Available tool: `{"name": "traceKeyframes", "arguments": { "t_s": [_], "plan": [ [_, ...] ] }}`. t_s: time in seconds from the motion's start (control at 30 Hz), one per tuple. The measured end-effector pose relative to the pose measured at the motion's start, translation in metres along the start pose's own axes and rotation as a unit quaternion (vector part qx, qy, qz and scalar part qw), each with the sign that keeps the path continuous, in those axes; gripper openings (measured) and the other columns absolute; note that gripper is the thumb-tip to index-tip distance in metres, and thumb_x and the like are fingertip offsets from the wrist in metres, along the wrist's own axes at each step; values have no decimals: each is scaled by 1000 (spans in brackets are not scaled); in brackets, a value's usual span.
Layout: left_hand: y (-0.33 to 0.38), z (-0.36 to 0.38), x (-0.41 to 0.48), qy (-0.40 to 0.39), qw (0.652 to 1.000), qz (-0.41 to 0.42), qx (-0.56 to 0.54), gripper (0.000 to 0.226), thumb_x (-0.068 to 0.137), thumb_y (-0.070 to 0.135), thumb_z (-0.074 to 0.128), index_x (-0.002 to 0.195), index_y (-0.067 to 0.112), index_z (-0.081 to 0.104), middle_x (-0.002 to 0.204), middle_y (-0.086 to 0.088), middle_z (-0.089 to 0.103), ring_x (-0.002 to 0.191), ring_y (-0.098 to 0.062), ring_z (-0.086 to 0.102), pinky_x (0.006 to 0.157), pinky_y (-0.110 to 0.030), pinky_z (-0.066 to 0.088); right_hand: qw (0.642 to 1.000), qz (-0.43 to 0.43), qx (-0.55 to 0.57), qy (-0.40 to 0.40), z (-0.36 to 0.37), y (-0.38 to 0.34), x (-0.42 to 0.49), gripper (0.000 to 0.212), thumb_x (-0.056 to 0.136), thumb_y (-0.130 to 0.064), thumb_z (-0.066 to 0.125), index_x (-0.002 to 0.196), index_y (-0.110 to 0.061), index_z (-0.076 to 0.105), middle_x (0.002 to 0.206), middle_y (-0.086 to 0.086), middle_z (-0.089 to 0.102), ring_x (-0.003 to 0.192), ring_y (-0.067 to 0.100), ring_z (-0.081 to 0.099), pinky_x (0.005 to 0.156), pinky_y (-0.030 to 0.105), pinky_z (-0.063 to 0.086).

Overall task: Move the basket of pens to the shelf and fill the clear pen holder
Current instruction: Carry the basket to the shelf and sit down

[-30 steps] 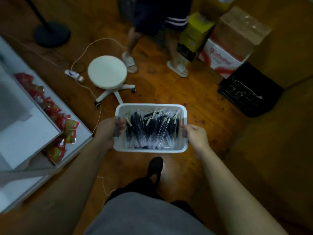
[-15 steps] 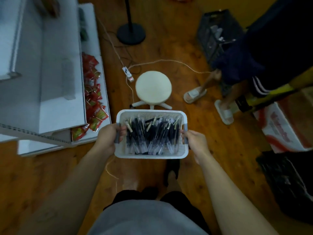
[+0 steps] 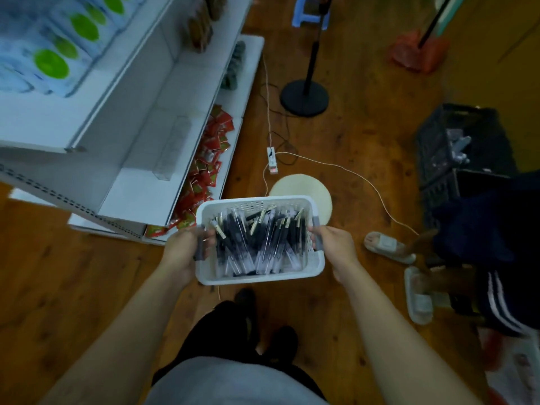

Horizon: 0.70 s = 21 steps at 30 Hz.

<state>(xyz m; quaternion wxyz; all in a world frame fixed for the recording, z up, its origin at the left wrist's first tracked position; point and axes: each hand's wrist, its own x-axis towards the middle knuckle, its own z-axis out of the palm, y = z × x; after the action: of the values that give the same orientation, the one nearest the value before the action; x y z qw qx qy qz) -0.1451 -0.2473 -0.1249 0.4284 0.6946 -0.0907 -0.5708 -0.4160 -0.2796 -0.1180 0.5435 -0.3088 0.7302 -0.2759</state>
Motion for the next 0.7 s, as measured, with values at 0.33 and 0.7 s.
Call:
{"name": "traceKeyframes", "arguments": {
  "t_s": [0.33, 0.7],
  "plan": [
    [52, 8, 144, 100, 984, -49, -140, 25, 94, 15, 53, 112, 1, 63, 74, -6, 66, 57, -12, 57, 51, -25, 42, 984, -13, -160, -81, 95, -120, 135, 20, 89, -11, 55, 84, -21, 71, 92, 9, 68, 77, 16, 55, 71, 31, 46],
    [142, 10, 232, 171, 972, -37, -159, 18, 90, 16, 58, 104, 4, 61, 89, -16, 70, 78, -27, 64, 69, -37, 50, 970, -37, -212, -112, 186, -232, 230, 34, 93, -44, 58, 76, -16, 71, 77, 0, 67, 71, 17, 58, 66, 32, 46]
  ]
}}
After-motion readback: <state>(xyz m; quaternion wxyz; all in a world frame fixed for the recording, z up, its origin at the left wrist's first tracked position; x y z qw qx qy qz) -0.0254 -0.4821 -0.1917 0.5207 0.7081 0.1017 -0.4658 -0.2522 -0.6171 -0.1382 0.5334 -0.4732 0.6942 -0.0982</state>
